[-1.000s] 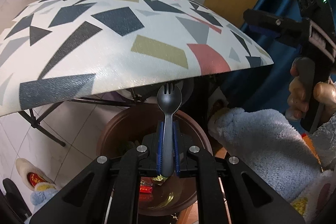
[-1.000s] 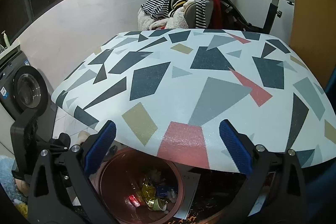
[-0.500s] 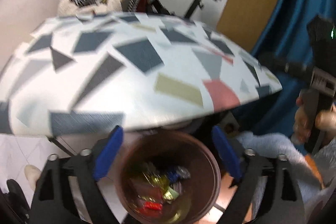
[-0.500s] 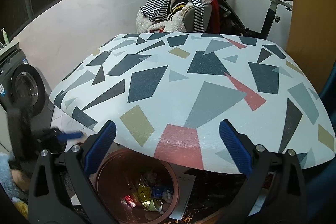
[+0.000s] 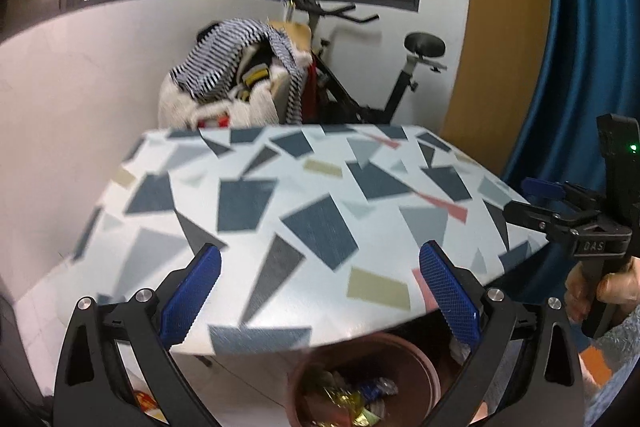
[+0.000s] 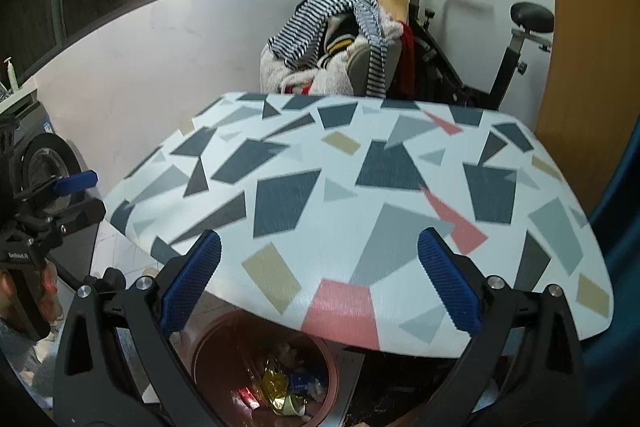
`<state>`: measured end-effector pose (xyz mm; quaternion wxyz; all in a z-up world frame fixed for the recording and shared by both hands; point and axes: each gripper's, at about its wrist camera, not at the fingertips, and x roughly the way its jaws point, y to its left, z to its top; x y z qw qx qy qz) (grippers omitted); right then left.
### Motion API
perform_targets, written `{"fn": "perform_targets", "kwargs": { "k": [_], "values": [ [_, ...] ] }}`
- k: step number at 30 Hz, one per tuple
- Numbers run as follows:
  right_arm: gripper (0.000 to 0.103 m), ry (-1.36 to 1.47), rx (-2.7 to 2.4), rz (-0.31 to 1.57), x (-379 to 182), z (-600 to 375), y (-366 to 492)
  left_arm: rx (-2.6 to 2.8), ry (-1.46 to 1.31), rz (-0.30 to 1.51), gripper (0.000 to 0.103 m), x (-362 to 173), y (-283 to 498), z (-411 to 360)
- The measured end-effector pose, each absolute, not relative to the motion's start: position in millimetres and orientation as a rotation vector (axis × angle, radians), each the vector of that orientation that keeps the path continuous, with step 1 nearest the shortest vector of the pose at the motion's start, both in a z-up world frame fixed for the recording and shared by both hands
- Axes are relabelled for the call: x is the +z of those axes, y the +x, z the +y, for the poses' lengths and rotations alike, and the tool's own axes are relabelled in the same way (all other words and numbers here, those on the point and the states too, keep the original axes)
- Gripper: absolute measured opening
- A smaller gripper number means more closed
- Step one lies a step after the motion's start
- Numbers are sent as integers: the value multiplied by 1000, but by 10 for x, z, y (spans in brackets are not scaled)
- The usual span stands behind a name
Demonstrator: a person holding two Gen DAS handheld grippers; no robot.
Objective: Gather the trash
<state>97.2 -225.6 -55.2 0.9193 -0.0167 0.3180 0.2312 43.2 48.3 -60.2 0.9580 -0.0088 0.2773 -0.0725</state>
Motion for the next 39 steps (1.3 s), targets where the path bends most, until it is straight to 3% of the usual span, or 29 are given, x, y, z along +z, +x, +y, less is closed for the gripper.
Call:
{"fn": "perform_targets", "kwargs": {
  "k": [16, 39],
  "values": [
    [97, -34, 464, 545, 118, -2282, 899, -55, 55, 415, 97, 246, 257, 407],
    [97, -31, 460, 544, 208, -2254, 866, -3, 64, 449, 97, 89, 295, 355]
  ]
}}
